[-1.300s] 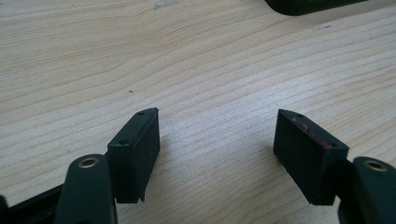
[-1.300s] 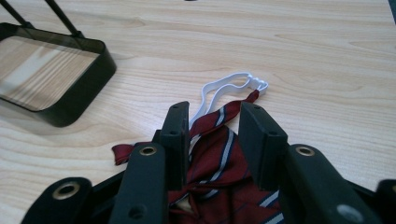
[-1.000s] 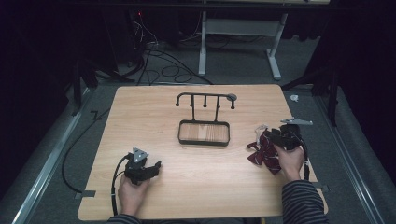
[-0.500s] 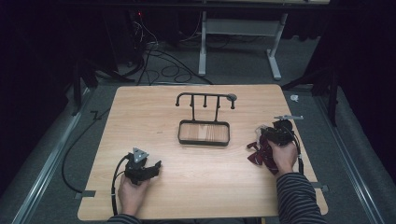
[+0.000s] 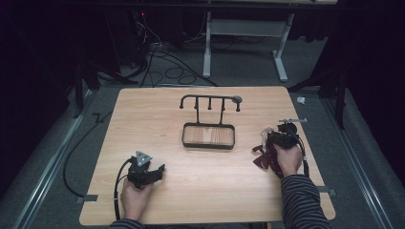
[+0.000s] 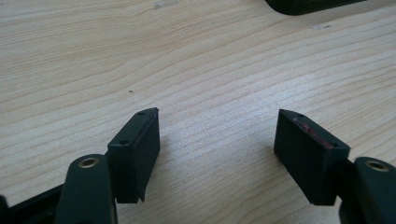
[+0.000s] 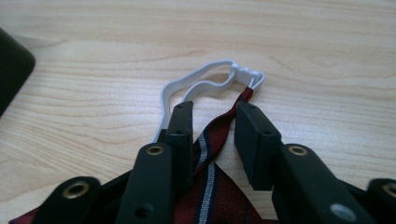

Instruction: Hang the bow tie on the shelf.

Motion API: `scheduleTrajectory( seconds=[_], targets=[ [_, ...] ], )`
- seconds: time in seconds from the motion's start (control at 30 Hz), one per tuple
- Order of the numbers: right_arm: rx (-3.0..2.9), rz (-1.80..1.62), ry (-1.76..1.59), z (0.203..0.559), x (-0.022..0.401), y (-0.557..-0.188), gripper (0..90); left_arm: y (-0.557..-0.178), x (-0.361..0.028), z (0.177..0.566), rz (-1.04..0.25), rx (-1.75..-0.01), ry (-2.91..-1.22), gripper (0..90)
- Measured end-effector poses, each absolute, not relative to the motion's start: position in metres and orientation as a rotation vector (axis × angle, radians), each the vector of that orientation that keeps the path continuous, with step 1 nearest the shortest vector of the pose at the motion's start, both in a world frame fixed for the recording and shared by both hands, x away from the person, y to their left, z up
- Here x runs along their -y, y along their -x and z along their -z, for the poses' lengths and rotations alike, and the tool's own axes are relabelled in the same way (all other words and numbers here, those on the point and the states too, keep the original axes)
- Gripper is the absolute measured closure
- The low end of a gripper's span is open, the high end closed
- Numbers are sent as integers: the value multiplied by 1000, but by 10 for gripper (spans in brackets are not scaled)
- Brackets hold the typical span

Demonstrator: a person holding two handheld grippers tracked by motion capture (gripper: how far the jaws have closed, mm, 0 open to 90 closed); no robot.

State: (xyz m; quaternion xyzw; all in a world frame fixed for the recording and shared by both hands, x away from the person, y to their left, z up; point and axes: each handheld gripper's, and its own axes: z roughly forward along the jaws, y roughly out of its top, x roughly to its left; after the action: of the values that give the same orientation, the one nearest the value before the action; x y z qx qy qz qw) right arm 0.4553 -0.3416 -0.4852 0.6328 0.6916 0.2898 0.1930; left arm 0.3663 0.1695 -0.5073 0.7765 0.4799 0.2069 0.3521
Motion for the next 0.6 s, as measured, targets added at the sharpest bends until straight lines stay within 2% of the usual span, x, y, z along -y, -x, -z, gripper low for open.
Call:
scheduleTrajectory(
  seconds=[0.27,0.6],
  targets=[
    [-1974,-745,-1728,487,338,-455,887,-366,-169,507,-535,-1242,-2009,318],
    [-1975,-780,-1692,482,335,-450,900,-366,-170,507,-535,-1241,-2007,318]
  ],
)
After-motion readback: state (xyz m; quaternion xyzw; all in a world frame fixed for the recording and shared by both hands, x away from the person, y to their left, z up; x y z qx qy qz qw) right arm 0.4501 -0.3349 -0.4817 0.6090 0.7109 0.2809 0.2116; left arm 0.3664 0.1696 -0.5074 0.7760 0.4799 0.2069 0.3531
